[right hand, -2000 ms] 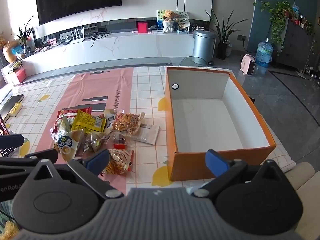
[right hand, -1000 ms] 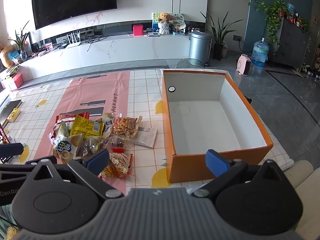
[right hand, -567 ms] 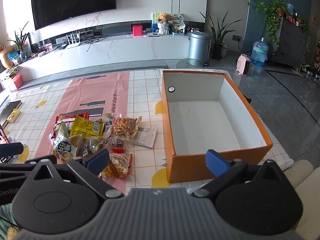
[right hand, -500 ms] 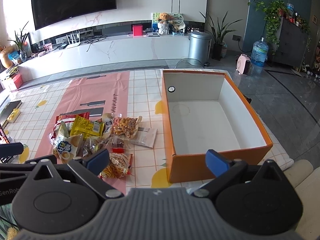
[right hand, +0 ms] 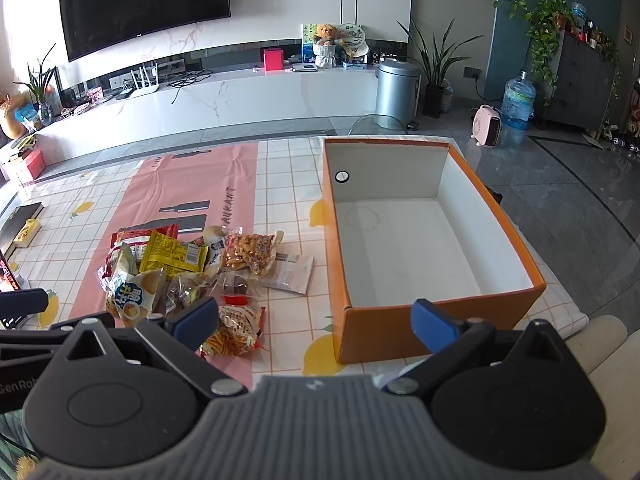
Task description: Organize snacks
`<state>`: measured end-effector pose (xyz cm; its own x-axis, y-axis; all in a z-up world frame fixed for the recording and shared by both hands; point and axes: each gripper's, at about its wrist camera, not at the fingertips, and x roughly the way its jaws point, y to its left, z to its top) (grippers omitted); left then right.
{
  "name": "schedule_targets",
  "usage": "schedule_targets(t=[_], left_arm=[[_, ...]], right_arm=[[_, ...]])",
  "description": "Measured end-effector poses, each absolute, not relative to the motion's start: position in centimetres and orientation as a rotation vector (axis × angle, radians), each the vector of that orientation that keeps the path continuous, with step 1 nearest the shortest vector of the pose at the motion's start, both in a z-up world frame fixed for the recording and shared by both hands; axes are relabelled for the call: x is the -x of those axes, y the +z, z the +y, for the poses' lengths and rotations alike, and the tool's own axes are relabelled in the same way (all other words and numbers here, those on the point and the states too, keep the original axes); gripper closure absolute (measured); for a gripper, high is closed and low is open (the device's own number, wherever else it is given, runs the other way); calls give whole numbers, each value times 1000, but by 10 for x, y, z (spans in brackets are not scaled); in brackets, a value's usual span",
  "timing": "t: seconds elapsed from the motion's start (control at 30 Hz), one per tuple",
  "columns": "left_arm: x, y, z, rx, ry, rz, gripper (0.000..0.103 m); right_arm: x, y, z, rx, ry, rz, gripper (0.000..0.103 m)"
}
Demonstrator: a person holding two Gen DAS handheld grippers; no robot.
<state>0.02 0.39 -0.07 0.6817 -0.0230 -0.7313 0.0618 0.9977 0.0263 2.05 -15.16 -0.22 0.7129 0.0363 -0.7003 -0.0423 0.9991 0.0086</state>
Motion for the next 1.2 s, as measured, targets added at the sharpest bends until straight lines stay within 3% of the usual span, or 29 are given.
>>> schedule_targets(t=[1.2], left_arm=[[-15,-2,17,-24,-57,826,14]], right_arm=[[-33,-8,-141,31,75,794,4]])
